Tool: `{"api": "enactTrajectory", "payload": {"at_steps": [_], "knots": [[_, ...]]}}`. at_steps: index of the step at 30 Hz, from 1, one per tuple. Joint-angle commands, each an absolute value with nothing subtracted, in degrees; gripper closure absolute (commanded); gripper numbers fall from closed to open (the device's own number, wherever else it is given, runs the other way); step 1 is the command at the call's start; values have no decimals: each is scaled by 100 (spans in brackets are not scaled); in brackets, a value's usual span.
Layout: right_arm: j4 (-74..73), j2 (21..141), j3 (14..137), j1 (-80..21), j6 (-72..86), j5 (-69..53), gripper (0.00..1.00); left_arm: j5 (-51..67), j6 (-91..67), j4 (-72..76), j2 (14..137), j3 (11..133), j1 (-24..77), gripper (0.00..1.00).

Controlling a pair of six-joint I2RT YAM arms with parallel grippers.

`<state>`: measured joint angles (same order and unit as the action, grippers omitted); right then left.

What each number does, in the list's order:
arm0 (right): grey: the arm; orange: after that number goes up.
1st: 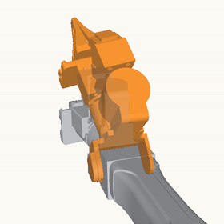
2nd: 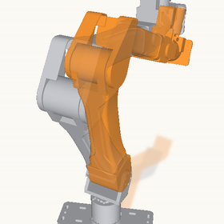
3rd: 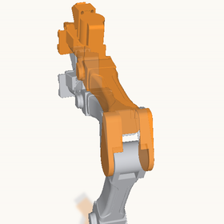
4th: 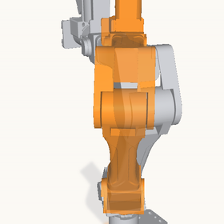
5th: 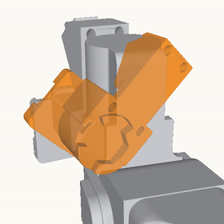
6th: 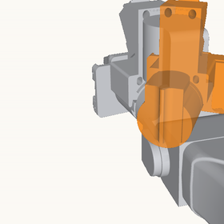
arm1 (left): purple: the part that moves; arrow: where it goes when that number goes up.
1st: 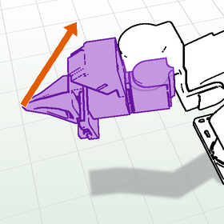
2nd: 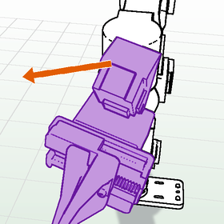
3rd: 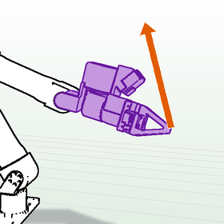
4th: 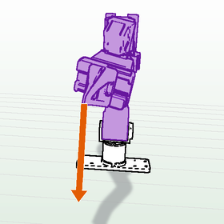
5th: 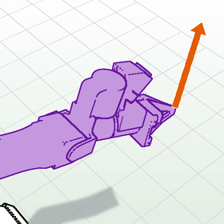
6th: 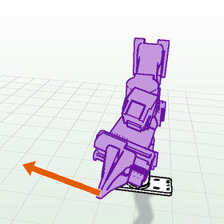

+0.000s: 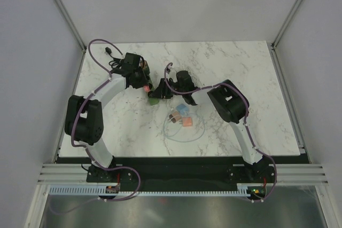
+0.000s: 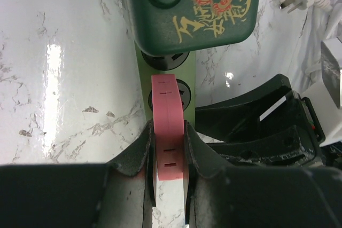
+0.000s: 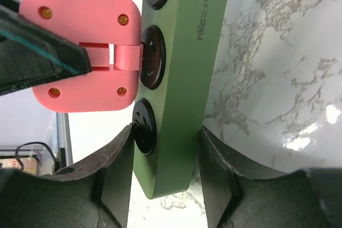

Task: Pull the plug off the socket

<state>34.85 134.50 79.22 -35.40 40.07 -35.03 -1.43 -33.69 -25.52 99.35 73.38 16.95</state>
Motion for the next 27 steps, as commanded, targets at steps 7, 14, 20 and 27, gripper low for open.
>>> {"api": "enactTrajectory", "payload": {"at_steps": [7,14,20,27], "knots": [[3093,14203,8262,-3199,4718,-3137,100,26,-3138,-1433,8736,7119,1784,98],[3366,14247,8218,-3173,4852,-3234,100,194,-3120,-1362,8815,7102,1784,98],[3252,14098,8191,-3182,4386,-3217,92,97,-3094,-1389,8684,7084,1784,98],[3023,13817,8087,-3182,3807,-2858,54,596,-3243,-1564,8736,7066,1802,98]]}}
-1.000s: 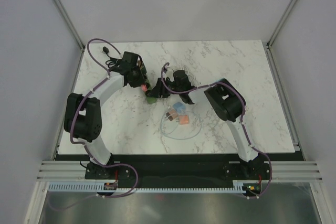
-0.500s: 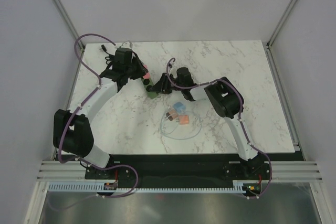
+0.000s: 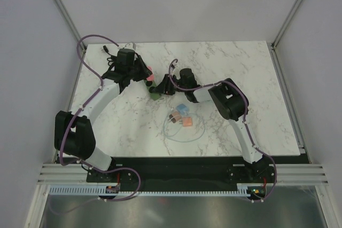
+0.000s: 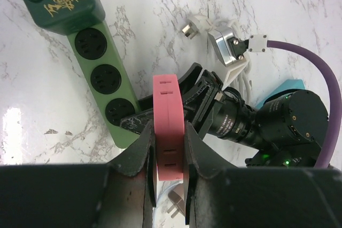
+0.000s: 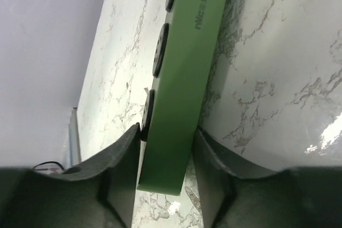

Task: Pull the plug off the socket

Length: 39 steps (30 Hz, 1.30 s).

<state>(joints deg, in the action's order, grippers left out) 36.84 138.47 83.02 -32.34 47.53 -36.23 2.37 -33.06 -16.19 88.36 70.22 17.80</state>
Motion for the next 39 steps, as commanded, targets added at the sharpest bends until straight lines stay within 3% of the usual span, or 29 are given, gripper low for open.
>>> {"api": "enactTrajectory", "payload": {"at_steps": [1,3,5,9,15,22,27,39], "knots": [[3084,13686,7964,-3182,3745,-2822,47,650,-3261,-1617,8754,7058,1810,98],[3251,13553,7814,-3182,3665,-2751,42,703,-3235,-1678,8754,7058,1907,98],[3506,13351,7568,-3182,3613,-2664,29,677,-3138,-1757,8745,7075,2047,98],[3674,13192,7383,-3173,3524,-2531,20,484,-3006,-1933,8675,7075,2276,98],[3621,13228,7409,-3164,3551,-2514,16,685,-3260,-2276,8359,6786,2496,98],[3779,13131,7190,-3146,3533,-2584,15,563,-3445,-1970,6919,4909,2496,98],[3893,13034,6979,-3094,3507,-2663,14,1265,-3647,-1091,6039,3651,2487,98],[4034,12920,6636,-3015,3436,-2830,14,1723,-4219,228,6662,2726,2514,97]]}}
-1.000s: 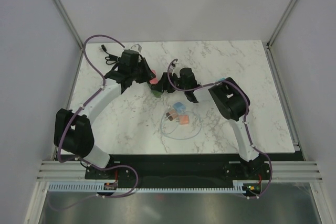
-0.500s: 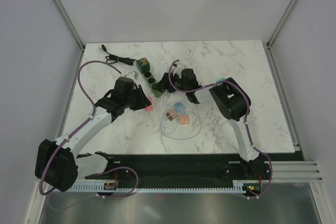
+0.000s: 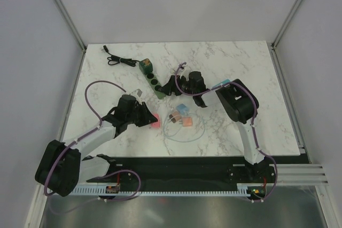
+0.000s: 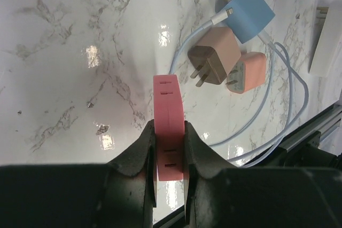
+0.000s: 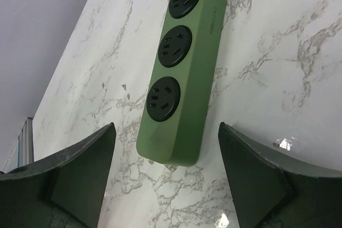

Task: Pull the plug off the socket

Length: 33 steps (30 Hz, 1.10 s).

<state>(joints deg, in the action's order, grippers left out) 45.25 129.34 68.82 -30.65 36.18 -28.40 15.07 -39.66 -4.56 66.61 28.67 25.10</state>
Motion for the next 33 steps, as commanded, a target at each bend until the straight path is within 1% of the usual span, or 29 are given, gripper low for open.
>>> {"api": "enactTrajectory", "payload": {"at_steps": [1,4,7,8,10,11,13,14,15,18,22,23,25,26,28,29,30,33], "knots": [[4052,12911,6636,-3006,3437,-2847,14,1679,-4236,246,6619,2681,2505,97],[4113,12929,6636,-3006,3472,-2874,14,1582,-4289,255,6609,2584,2505,90],[4192,12972,6662,-3006,3551,-2944,14,1442,-4359,-121,6671,2628,2514,75],[4192,12973,6680,-3006,3559,-2953,14,1346,-4368,-227,6723,2663,2514,65],[4192,12981,6680,-3006,3560,-2971,14,1222,-4386,-588,6750,2786,2505,57],[4192,12981,6671,-3006,3560,-2971,14,1126,-4394,-667,6733,2821,2505,47],[4175,12990,6671,-3006,3542,-2988,14,959,-4421,-991,6697,2953,2514,42],[4157,12982,6680,-3006,3516,-2997,14,923,-4421,-1115,6636,3058,2505,37],[4157,12973,6671,-2997,3524,-2997,14,871,-4430,-1212,6592,3102,2505,27],[4166,12955,6645,-3006,3498,-2997,13,581,-4421,-1625,6417,3383,2505,22],[4184,12946,6653,-3006,3507,-2997,14,-147,-4228,-2423,6398,4050,2505,20],[4192,12955,6653,-3006,3516,-2997,14,-297,-4193,-2565,6442,4400,2505,0],[4219,12964,6653,-3006,3533,-2997,13,-709,-4000,-2724,6748,4805,2496,0],[4227,12955,6645,-3006,3533,-3006,13,-869,-3929,-2942,6941,5304,2505,0],[4245,12964,6653,-3006,3551,-3006,14,-1133,-3771,-3207,7311,5894,2470,0],[4245,12955,6645,-3006,3559,-3015,13,-1282,-3718,-3330,7748,6219,2452,0],[4254,12946,6627,-3006,3542,-3006,13,-1370,-3666,-3575,7961,6849,2443,0],[4245,12920,6609,-2988,3516,-2988,13,-1643,-3577,-3866,8857,8022,2365,0]]}}
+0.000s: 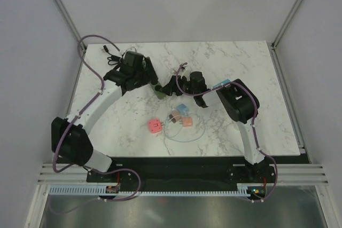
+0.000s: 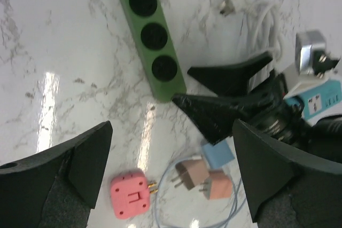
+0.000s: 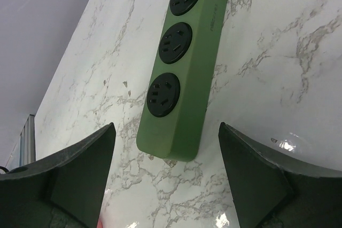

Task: Pull the plug off the socket

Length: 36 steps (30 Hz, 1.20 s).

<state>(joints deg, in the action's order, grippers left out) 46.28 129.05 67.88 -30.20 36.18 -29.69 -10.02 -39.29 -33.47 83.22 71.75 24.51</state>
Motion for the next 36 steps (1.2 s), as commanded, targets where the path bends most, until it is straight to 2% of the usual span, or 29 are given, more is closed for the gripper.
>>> {"api": "enactTrajectory", "payload": {"at_steps": [1,5,11,17,30,33,36], "knots": [[4245,12911,6601,-3006,3516,-2988,13,-1696,-3577,-3928,9068,8294,2277,0],[4254,12885,6583,-3015,3498,-2979,13,-1775,-3560,-4280,10175,9707,2057,0],[4342,12876,6557,-3006,3560,-3023,14,-2487,-3375,-4957,11846,11519,1986,0],[4377,12893,6574,-3006,3577,-3059,14,-2733,-3305,-4931,12760,12408,1951,0],[4421,12990,6697,-3006,3674,-3111,14,-2681,-3771,-4913,13446,12463,1951,0],[4403,12999,6724,-2997,3683,-3129,13,-2462,-3595,-4826,13579,12603,1951,4],[4395,13017,6750,-3015,3674,-3155,13,-2365,-3446,-4755,13579,12604,1942,12]]}}
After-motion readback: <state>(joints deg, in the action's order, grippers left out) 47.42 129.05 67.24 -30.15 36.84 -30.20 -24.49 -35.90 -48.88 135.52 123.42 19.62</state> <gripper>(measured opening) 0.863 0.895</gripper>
